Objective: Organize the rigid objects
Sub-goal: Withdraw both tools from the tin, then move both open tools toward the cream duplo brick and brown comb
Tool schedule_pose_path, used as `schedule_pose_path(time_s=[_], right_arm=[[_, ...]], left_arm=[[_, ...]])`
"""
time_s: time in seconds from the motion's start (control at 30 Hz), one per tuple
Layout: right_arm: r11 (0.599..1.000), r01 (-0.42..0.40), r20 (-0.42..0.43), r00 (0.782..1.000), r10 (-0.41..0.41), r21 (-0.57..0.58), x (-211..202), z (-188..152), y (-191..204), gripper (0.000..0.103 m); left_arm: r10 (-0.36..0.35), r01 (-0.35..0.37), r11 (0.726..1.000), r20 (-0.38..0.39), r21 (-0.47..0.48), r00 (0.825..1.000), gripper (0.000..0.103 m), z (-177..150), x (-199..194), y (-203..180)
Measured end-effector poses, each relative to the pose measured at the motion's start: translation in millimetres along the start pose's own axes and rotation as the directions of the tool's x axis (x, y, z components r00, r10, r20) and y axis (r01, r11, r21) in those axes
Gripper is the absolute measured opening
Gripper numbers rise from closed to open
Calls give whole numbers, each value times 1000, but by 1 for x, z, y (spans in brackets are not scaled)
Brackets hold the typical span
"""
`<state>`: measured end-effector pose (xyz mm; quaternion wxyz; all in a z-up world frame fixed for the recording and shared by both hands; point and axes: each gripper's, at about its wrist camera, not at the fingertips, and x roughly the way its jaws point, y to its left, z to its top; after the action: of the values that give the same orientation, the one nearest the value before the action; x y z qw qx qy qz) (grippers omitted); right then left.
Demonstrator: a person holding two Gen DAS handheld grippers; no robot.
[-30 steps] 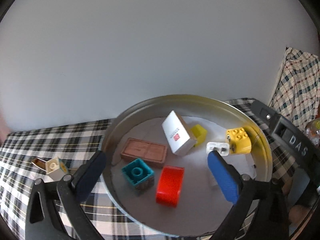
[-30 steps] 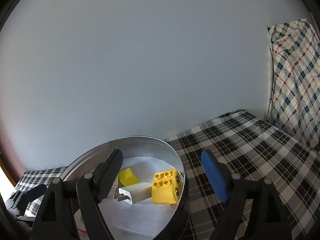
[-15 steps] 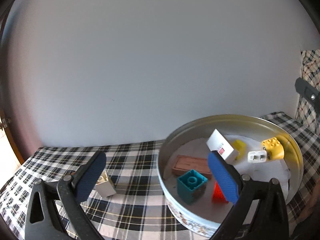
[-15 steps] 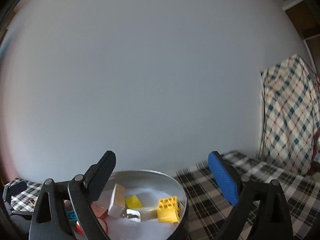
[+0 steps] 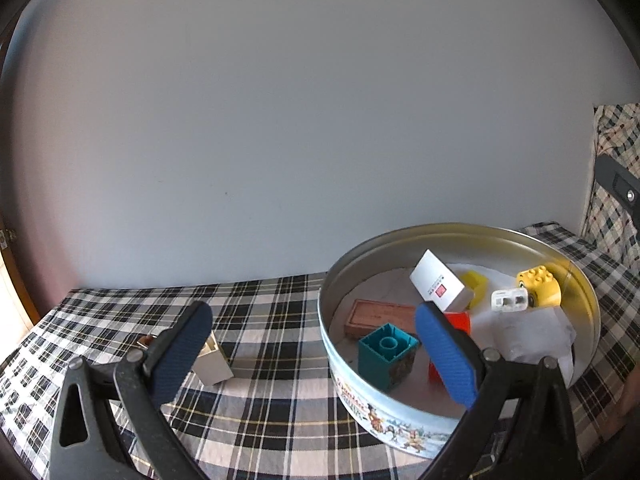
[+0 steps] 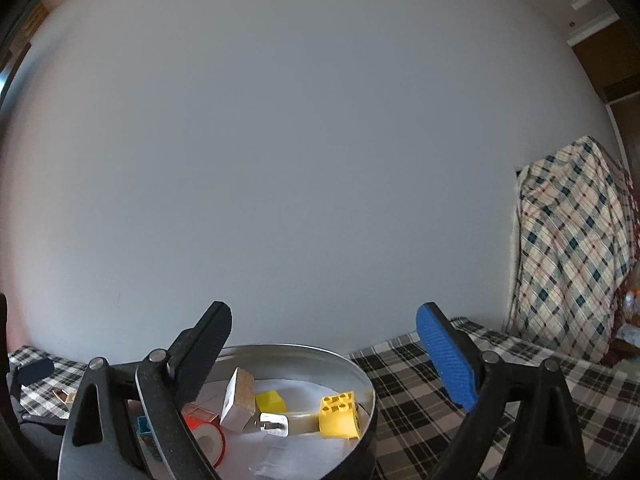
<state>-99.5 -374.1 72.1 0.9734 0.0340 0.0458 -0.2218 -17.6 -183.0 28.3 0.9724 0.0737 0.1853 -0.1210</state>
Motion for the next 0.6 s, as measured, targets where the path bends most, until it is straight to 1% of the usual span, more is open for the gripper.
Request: schedule_pose_path(time_s=[0.2, 0.4, 0.53, 0.6], right_arm=[[999, 25, 14, 1000, -26, 20, -13, 0, -3, 95], [998, 67, 36, 997, -67, 9, -27, 2, 1, 95], [996, 85, 32, 996, -85, 3, -36, 2, 5, 95], [995, 96, 50, 994, -95, -1, -43, 2, 7, 95]], left_arm=[[-17, 17, 1000, -9, -11, 1000, 103, -4, -5, 5], [-41, 41, 999, -19, -14, 999, 103, -7, -12, 9], [-62, 61, 998, -28, -18, 998, 103, -9, -15, 11], [-66, 66, 998, -26, -24, 997, 103, -10, -17, 13]])
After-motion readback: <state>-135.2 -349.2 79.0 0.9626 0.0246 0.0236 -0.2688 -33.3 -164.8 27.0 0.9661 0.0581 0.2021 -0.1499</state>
